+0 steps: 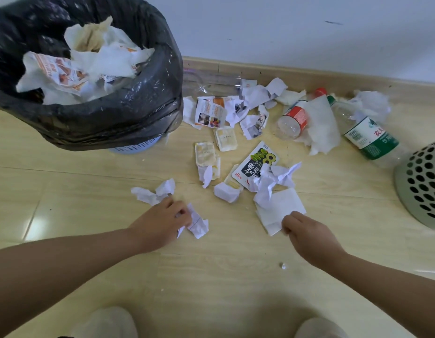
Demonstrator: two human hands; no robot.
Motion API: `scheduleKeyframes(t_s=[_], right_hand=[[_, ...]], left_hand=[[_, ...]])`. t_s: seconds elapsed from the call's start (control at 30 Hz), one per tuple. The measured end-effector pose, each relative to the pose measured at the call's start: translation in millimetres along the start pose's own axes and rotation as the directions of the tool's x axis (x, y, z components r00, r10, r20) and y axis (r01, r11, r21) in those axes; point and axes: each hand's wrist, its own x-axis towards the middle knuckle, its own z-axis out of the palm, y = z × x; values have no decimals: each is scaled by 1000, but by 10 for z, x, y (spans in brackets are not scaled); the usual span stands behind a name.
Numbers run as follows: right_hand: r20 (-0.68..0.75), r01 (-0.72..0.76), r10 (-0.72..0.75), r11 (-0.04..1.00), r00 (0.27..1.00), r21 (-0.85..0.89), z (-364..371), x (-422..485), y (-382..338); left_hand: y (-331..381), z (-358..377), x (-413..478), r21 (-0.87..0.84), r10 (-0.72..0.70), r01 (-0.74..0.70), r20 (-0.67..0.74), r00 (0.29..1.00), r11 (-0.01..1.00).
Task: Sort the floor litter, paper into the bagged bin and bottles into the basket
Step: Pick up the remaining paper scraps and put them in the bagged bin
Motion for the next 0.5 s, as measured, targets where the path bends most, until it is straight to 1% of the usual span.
scheduleKeyframes(t_s=[0.03, 0.07, 0.1, 0.13, 0.17, 0.2, 0.23, 0.27, 0.33, 0.4, 0.43, 0.5], right_hand=[[48, -117, 117, 993, 992, -5, -67, -8, 48], [129, -221, 217, 975, 968, 23, -117, -23, 100], [152, -284, 273, 957, 950, 61, -158, -37, 143], [139, -321, 307, 943, 941, 91, -183, -55, 174], [116, -339, 327, 935, 938, 106, -212, -66, 190], [128, -355, 342, 930, 931, 99, -211, -72, 204], [192, -370, 351, 926, 917, 74, -215, -71, 205], [271, -378, 354, 925, 895, 41, -213, -78, 196], [394, -373, 350, 928, 850, -19, -138, -99, 181], [429, -390, 358, 921, 830, -13, -40, -120, 146], [422, -402, 362, 915, 831, 6, -14, -118, 123], [428, -410, 345, 910, 835, 65, 30, -101, 90]], left_hand=[[-6, -14, 65, 28, 2, -2, 1, 1000, 1000], [-11, -38, 122, 30, 7, -6, -11, 1000, 1000], [-11, -68, 170, 22, 15, -14, -29, 999, 1000], [0, -114, 205, 17, 29, -28, -55, 998, 999], [21, -169, 231, 15, 55, -54, -65, 996, 998], [46, -232, 249, 2, 80, -80, -80, 994, 997], [71, -288, 261, -18, 87, -90, -107, 990, 996], [107, -348, 271, -47, 59, -66, -140, 988, 997], [188, -428, 298, -140, -95, 67, -206, 974, 988], [264, -442, 337, -207, -238, 191, -237, 942, 960], [298, -438, 367, -220, -269, 221, -224, 937, 950], [352, -396, 427, -194, -251, 216, -173, 953, 957]])
